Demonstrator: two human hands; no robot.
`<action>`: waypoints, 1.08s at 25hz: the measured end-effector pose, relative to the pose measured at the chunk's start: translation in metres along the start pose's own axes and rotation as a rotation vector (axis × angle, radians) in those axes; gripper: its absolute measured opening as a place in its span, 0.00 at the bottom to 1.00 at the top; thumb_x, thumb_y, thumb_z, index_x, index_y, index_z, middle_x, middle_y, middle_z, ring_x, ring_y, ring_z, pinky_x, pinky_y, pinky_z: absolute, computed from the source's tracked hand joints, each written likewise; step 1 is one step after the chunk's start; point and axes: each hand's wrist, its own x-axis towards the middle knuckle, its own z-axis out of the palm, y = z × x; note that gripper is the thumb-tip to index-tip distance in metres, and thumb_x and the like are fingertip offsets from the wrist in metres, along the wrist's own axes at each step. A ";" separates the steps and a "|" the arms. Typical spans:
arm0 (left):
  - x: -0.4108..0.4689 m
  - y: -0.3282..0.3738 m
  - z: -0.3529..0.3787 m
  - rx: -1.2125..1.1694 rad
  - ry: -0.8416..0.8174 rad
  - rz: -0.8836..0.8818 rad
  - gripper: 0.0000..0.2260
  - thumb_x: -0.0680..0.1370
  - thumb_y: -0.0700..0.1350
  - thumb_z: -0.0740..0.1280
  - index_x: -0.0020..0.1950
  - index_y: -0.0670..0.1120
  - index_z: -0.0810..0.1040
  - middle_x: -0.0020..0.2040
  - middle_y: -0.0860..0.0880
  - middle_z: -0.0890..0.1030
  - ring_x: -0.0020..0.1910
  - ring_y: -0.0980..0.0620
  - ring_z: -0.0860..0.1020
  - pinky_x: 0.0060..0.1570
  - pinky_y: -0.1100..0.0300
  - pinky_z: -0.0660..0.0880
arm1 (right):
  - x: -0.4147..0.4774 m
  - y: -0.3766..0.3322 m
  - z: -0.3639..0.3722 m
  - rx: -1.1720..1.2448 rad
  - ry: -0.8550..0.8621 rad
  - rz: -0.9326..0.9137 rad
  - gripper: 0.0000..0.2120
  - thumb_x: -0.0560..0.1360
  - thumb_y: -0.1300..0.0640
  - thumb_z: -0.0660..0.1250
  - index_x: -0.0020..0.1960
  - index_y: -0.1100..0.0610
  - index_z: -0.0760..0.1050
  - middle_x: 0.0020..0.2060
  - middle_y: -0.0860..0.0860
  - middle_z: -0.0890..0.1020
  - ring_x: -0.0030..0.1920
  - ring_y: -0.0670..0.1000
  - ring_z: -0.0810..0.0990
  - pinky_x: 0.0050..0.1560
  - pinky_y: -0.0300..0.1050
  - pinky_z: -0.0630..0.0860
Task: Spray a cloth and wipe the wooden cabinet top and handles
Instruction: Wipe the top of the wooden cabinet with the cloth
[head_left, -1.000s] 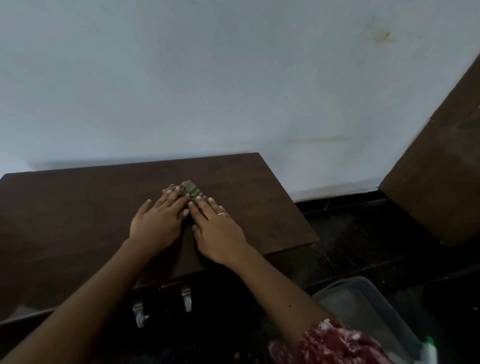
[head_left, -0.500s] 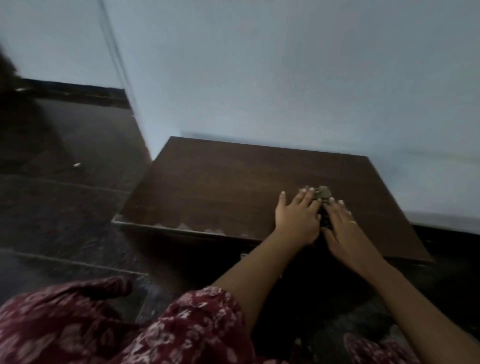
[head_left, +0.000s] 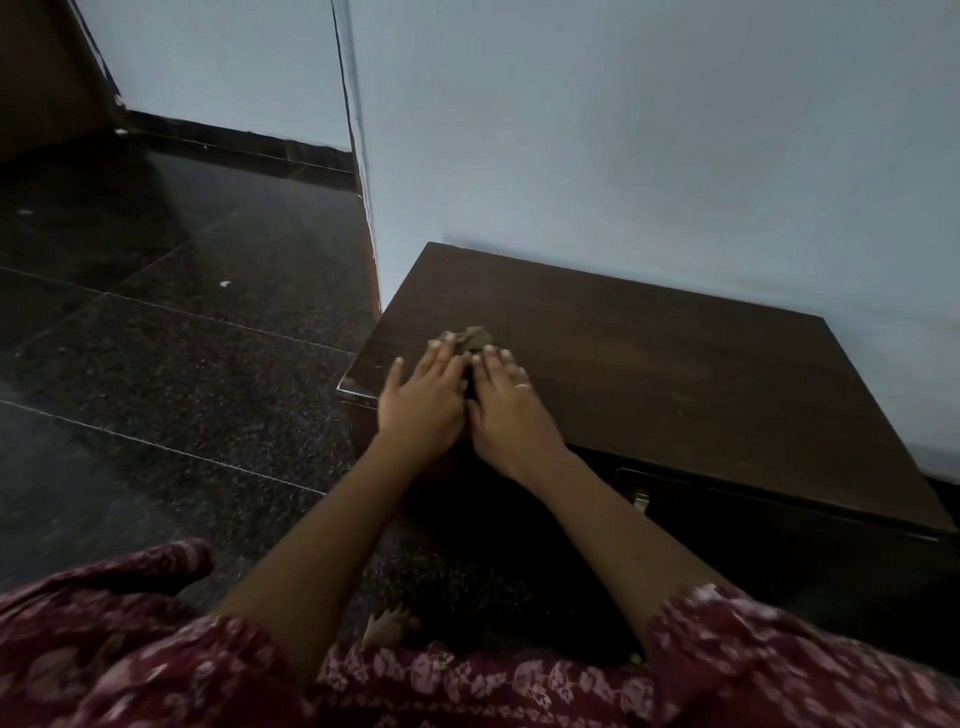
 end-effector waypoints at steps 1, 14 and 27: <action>-0.004 -0.016 -0.004 0.003 0.003 -0.038 0.20 0.81 0.46 0.50 0.73 0.49 0.58 0.79 0.52 0.46 0.78 0.55 0.47 0.74 0.45 0.48 | 0.008 -0.016 0.005 0.009 -0.002 -0.027 0.26 0.80 0.56 0.51 0.74 0.65 0.51 0.75 0.63 0.54 0.76 0.62 0.51 0.75 0.52 0.47; -0.015 -0.099 -0.014 -0.052 0.016 -0.167 0.23 0.82 0.45 0.47 0.77 0.44 0.48 0.79 0.48 0.50 0.78 0.51 0.50 0.74 0.51 0.54 | 0.065 -0.067 0.022 0.079 -0.116 -0.327 0.25 0.80 0.55 0.51 0.75 0.60 0.53 0.77 0.57 0.54 0.77 0.55 0.50 0.77 0.47 0.48; 0.140 -0.102 -0.022 -0.076 -0.084 -0.093 0.23 0.82 0.46 0.48 0.77 0.43 0.50 0.79 0.45 0.52 0.77 0.49 0.53 0.74 0.47 0.56 | 0.187 -0.006 0.018 0.067 -0.155 -0.196 0.24 0.81 0.56 0.49 0.76 0.59 0.51 0.77 0.55 0.52 0.77 0.55 0.47 0.76 0.47 0.45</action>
